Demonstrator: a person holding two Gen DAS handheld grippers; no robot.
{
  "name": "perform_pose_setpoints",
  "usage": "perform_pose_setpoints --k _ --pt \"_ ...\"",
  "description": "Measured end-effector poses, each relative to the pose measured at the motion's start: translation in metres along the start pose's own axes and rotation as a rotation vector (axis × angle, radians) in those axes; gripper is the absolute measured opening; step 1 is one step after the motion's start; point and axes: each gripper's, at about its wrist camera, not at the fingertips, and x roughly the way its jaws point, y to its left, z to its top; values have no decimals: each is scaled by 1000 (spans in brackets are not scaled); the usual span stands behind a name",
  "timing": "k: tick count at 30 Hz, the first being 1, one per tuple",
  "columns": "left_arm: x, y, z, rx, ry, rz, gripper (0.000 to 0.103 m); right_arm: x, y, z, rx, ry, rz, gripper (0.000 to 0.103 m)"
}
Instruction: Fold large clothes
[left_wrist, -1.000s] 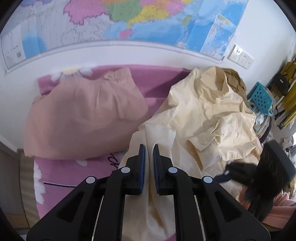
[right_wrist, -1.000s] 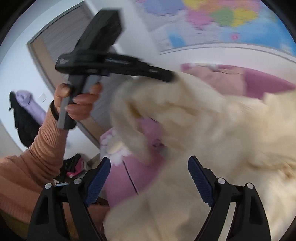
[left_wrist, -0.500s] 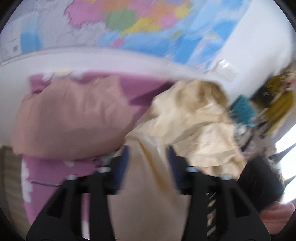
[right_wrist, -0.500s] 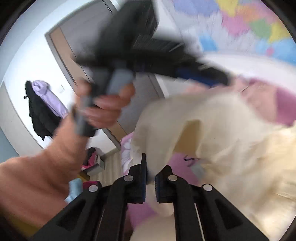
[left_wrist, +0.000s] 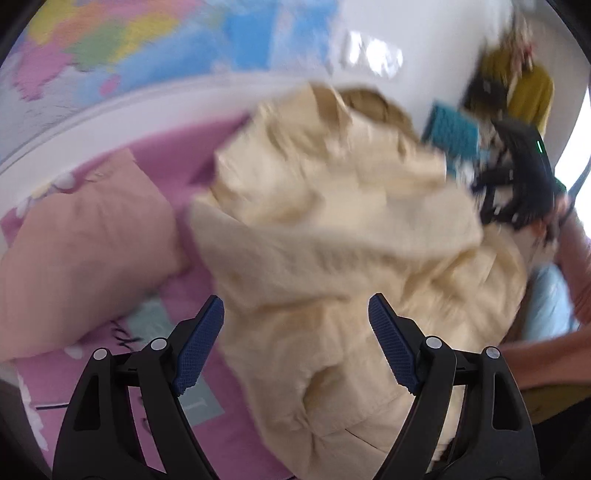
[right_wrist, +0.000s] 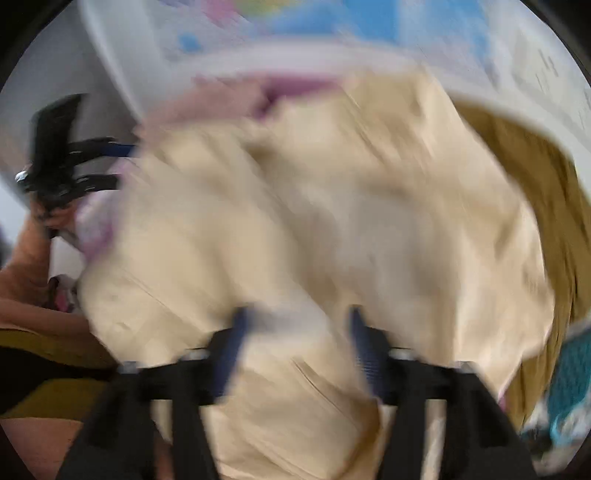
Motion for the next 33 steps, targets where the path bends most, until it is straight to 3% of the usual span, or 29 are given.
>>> perform_pose_setpoints --k 3,5,7,9,10,13,14,17,19,21,22,23,24,28,31,33 --pt "34 -14 -13 40 91 10 80 -3 -24 -21 94 -73 94 72" --pt "53 -17 -20 48 151 39 80 -15 -22 -29 95 -187 132 87" --pt "52 -16 -21 36 146 32 80 -16 -14 -32 67 -255 169 90" --pt "40 -8 -17 2 96 -8 80 -1 9 -19 8 -250 107 90" --pt "31 -5 -14 -10 66 -20 80 5 20 -17 -12 -245 86 87" --pt "15 5 -7 -45 6 -27 81 20 20 -11 -16 -186 154 39" --pt "14 8 -7 -52 1 -26 81 19 17 -8 -21 -184 165 33" --pt "29 10 -12 -78 28 -12 81 -26 12 -6 -64 -248 124 29" --pt "49 11 -17 -97 72 0 80 -43 1 -8 -86 -219 22 29" --pt "60 11 -24 -115 72 -45 81 -33 -11 -7 -107 -56 -48 40" --pt "62 12 -25 -122 67 -50 81 -25 -13 -8 -132 29 -115 59" --pt "64 13 -26 -126 64 -50 81 -24 -13 -5 -154 42 -172 72" --pt "65 15 -28 -130 57 -49 81 -29 -13 2 -160 22 -193 74" --pt "62 22 -31 -163 31 -58 80 -55 4 63 -148 -169 -55 81" --pt "57 27 -33 -173 14 -37 80 -35 37 119 -181 -218 46 81" --pt "54 30 -32 -186 -4 -34 80 -7 65 148 -248 -195 94 81"
